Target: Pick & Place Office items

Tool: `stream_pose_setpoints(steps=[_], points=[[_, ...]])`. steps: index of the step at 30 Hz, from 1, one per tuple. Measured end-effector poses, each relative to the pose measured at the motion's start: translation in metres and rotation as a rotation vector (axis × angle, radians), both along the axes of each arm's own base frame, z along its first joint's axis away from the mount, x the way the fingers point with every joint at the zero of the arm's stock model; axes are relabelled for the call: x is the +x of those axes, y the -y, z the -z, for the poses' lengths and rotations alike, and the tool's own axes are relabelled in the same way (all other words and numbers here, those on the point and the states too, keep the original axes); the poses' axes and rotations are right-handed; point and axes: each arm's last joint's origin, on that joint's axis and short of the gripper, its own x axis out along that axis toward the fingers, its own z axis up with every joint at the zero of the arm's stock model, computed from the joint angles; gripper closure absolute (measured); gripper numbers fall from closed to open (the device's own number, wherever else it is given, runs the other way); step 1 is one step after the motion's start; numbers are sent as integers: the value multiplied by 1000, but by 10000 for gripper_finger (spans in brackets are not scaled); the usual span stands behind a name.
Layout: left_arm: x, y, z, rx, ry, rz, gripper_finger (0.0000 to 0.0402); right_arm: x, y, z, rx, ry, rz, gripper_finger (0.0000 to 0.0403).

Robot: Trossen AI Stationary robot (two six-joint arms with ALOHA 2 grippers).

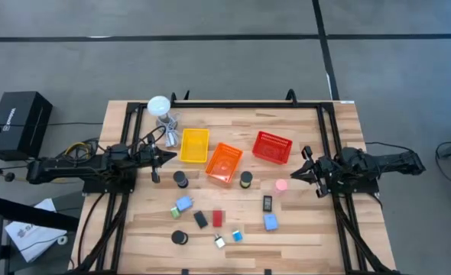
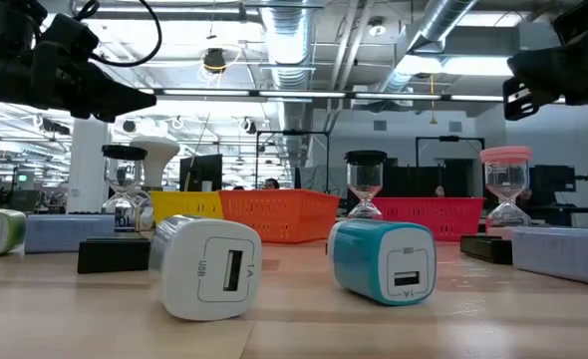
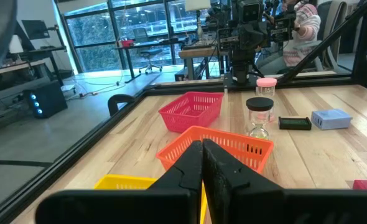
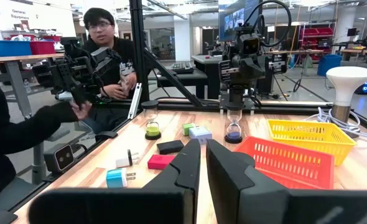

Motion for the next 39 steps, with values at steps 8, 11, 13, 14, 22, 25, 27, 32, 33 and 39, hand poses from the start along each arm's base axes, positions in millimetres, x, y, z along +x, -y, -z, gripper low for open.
stream_pose_setpoints(steps=[8, 11, 13, 14, 22, 25, 27, 32, 33, 39], points=[[0, 0, 0, 6, -1, 0, 400, 0, 0, 0, 0, 0, 0, 381], [0, 0, 0, 6, -1, 0, 400, 0, 0, -1, 2, 14, 0, 381], [0, 0, -1, 6, 4, 0, 400, 0, 0, -2, 2, 17, 0, 381], [0, 0, -1, 7, 11, 0, 400, 0, 0, -2, 2, 18, 0, 381], [0, 0, -3, -242, 87, -4, 400, 0, 0, -2, -20, 29, 5, 381], [0, 0, -5, -273, 113, -3, 400, 0, 1, -5, -109, 74, 43, 381], [0, 0, -4, -275, 113, -3, 400, 0, 3, -7, -163, 107, 101, 381], [0, 0, -5, -323, 131, -2, 400, -1, 9, -13, -175, 149, 324, 381], [0, 0, -5, -324, 131, -2, 400, -1, 10, -14, -158, 153, 362, 381], [0, 1, -15, -288, 215, 56, 394, -4, 14, -23, -104, 225, 504, 381]])
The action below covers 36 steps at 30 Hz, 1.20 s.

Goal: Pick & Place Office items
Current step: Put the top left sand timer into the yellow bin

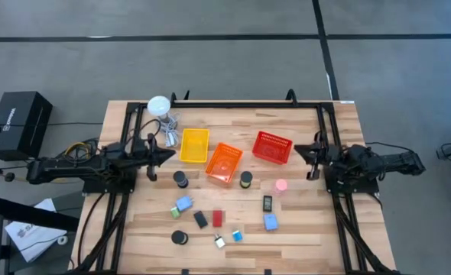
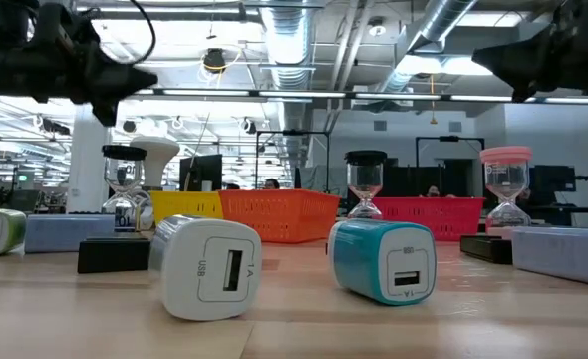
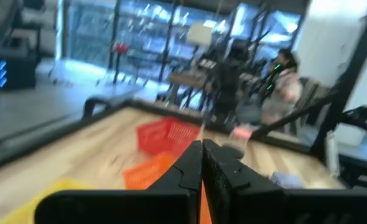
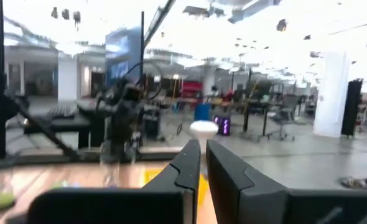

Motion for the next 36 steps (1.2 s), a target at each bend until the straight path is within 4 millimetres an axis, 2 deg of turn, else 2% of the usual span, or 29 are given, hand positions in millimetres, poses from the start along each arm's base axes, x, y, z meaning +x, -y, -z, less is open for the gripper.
stream_pose_setpoints(steps=[4, 9, 14, 19, 23, 26, 36], points=[[-2, 1, -10, 49, 101, 34, 366, 0, 2, -5, 8, 56, 29, 381], [-1, 3, -18, 58, 124, 75, 313, 1, 8, -10, 18, 94, 101, 381], [7, 4, -35, 97, 94, 149, 271, 6, 11, -7, 22, 62, 135, 381], [27, 3, -52, 174, -21, 176, 261, 13, 13, -1, 64, 1, 141, 381], [45, 1, -45, 197, -187, 185, 259, 16, 14, 3, 72, -34, 142, 381], [53, 1, -40, 187, -240, 195, 250, 17, 14, 4, 82, -46, 139, 381], [58, 15, -18, 141, -421, 296, 198, 18, 14, 6, 84, -65, 140, 381]])
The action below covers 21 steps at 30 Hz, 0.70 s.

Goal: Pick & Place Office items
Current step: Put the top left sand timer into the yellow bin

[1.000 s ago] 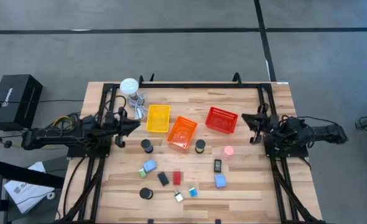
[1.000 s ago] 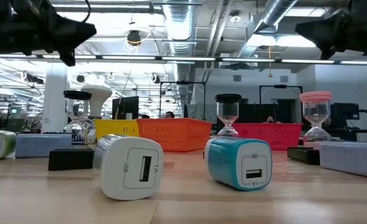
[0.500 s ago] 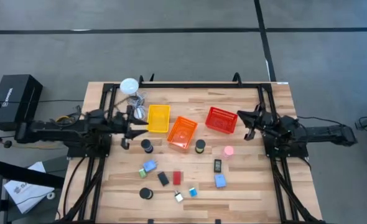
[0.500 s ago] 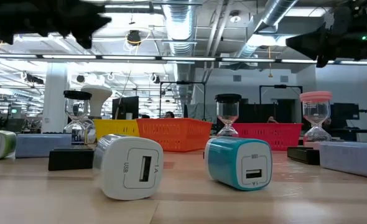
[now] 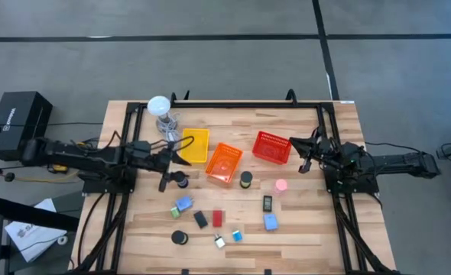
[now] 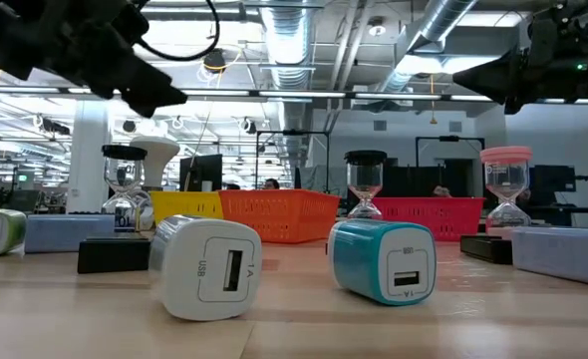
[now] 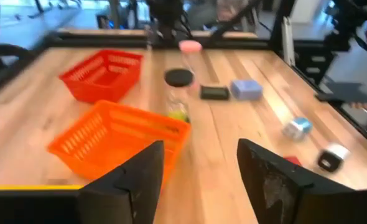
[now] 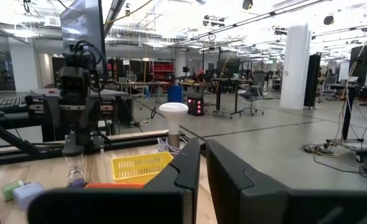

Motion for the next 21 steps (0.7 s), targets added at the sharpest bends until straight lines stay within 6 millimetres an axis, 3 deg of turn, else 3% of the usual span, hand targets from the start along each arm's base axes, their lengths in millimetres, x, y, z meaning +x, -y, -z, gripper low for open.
stream_pose_setpoints(steps=[7, 21], points=[[-6, 11, 19, -15, -77, 31, 184, 0, 0, 0, 0, 0, 0, 381], [-17, 9, 47, 29, -152, -37, 147, 0, 0, 0, 1, 1, 0, 381]])
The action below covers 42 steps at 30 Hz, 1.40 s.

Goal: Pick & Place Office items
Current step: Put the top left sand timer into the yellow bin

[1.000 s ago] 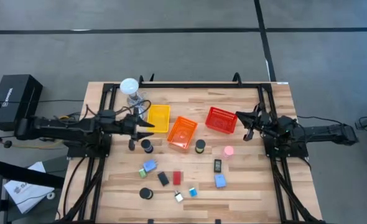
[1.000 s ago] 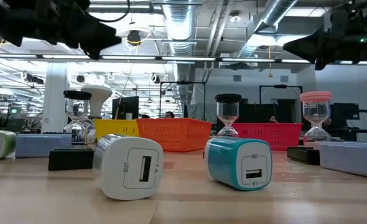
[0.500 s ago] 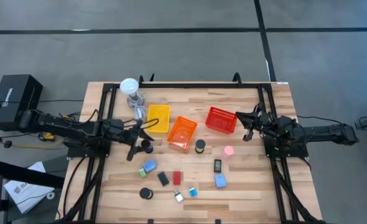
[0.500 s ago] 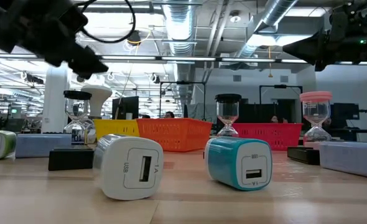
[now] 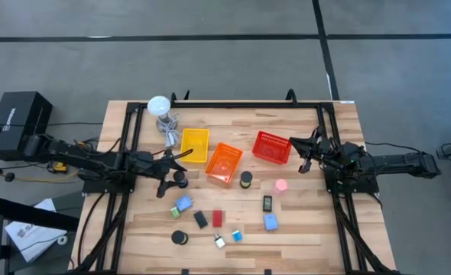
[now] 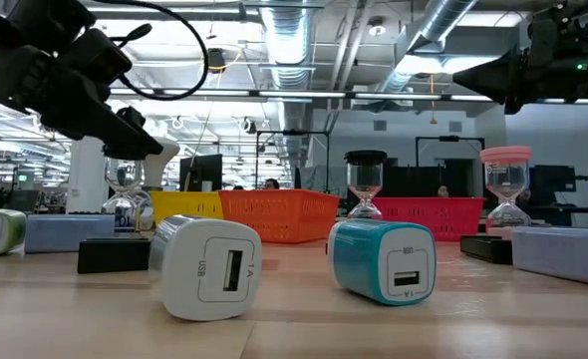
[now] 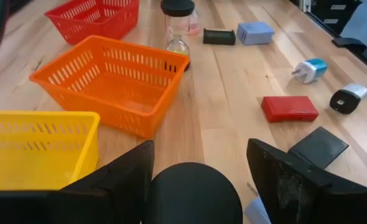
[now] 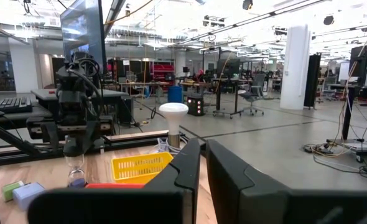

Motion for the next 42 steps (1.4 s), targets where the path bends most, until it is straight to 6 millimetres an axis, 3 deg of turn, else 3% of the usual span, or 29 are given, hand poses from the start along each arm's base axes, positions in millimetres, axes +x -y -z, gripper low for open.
stream_pose_setpoints(steps=[21, 29, 42], points=[[0, -1, -3, 31, 81, -10, 145, 0, 0, 0, 0, 1, 0, 381], [-7, -1, 14, 2, 27, -25, 140, 0, 0, 0, 0, 1, 0, 381], [-11, -2, 23, -36, 9, -44, 179, 0, 0, 0, 0, 0, 0, 381]])
